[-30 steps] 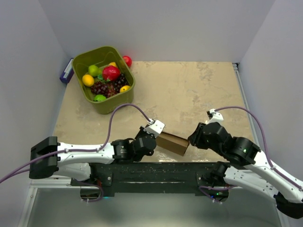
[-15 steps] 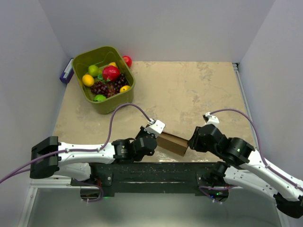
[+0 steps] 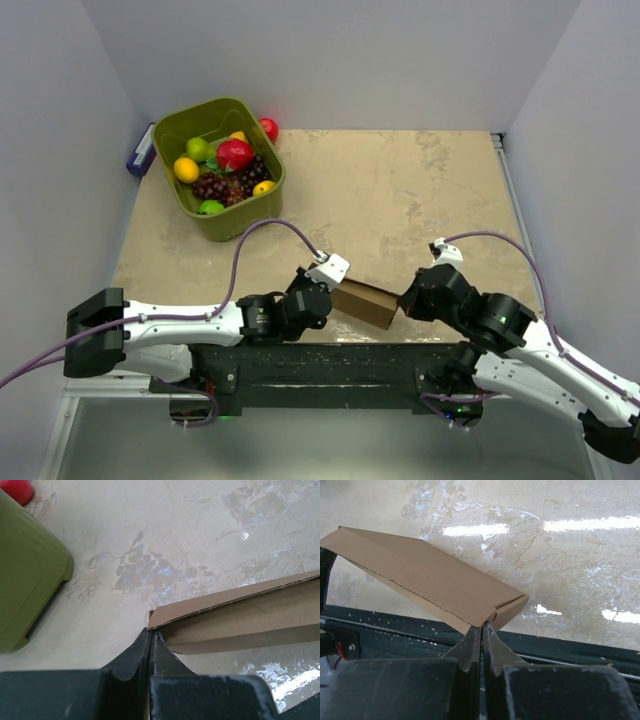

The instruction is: Fold the paper box

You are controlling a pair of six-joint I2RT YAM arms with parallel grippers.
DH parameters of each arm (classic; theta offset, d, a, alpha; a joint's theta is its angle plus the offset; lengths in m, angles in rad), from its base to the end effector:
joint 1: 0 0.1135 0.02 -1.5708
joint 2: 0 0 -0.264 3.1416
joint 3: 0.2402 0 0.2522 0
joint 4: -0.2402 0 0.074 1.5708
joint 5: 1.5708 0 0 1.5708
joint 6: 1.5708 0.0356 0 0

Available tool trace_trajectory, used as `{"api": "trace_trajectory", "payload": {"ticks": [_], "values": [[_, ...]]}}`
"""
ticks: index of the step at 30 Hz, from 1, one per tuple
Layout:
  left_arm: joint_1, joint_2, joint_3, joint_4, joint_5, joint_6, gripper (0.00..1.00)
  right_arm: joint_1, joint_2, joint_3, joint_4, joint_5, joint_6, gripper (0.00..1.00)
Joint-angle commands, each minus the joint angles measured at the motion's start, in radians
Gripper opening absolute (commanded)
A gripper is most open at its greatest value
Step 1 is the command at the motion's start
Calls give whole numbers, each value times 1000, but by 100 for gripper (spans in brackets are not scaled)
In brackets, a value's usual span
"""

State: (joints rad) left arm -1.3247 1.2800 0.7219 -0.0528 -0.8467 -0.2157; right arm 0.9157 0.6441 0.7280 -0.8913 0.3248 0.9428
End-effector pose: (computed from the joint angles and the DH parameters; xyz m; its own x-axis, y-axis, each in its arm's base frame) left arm 0.0901 -0.2494 0.2316 -0.2420 0.3815 -0.8921 0.4517 0.8580 0.2444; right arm 0.0836 0.0902 0.2745 -0.7580 0.2722 -0.5928 -0.0064 0.9056 0.4240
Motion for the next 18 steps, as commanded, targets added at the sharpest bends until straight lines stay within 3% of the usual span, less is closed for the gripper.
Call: {"api": "trace_trajectory", "payload": {"ticks": [1,18], "values": [[-21,35,-55,-45,66,19,0,5,-33,-51,78,-38,51,0],[-34,65,-79,-21,40,39,0,5,-138,-107,97,-32,152,0]]}}
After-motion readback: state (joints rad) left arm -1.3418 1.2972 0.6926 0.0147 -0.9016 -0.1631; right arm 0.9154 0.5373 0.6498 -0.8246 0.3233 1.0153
